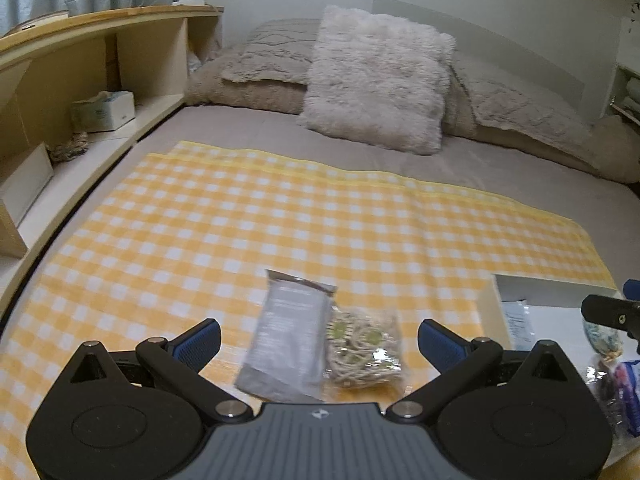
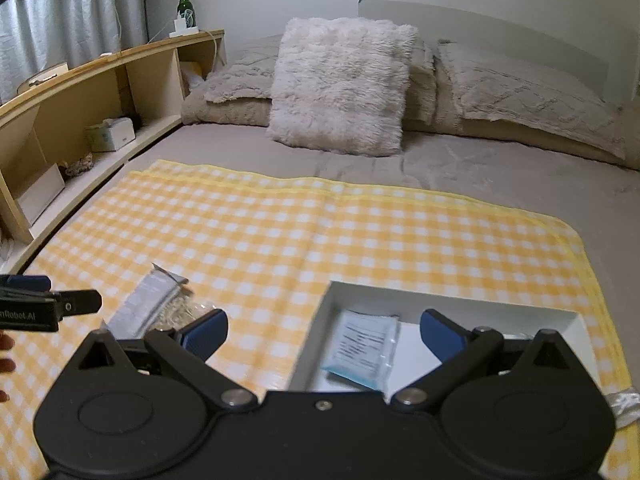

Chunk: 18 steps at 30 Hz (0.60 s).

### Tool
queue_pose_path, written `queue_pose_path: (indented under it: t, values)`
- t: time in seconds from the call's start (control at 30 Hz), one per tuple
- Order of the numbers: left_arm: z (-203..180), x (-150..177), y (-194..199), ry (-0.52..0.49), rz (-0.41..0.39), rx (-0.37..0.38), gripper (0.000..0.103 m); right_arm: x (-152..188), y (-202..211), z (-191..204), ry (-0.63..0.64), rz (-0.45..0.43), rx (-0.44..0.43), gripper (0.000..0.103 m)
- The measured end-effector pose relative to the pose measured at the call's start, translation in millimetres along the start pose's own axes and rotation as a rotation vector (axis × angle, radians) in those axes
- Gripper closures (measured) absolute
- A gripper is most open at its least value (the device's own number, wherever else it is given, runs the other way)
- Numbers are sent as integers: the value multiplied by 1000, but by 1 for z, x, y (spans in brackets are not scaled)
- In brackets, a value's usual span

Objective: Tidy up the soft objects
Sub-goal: 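Grasp the grey acoolid pack with the left tool while the right tool grasps the bead bag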

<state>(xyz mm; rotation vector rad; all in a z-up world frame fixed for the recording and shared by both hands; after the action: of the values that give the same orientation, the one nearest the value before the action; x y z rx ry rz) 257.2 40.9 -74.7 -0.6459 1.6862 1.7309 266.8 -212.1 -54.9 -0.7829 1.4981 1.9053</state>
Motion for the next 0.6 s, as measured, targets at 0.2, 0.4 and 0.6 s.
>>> queue_pose_path:
  t: [0.2,0.4,0.6]
  values:
    - [22,0,-14,16,38,-24,0,-2,-17,27,-8,2,-40,0]
    - [42,-1,-29,35,67,-60,0,2,-47,50,-56,66,-86,0]
    - [58,-3,-47,62,89,-70,0,14,-82,66,-139,163,-154,0]
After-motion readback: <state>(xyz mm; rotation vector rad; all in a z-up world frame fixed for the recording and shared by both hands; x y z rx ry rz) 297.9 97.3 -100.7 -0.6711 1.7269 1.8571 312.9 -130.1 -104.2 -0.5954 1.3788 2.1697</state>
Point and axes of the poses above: each gripper's, at about its wrist camera, not at the fingertips, and y roughly against the way its jaws point, z to its left, x to its underside, the point moved 4 cm from there along -y, roughly the way its jaws point, and after that the axes turned 8 degrees about -y, right-handed, at the moved point
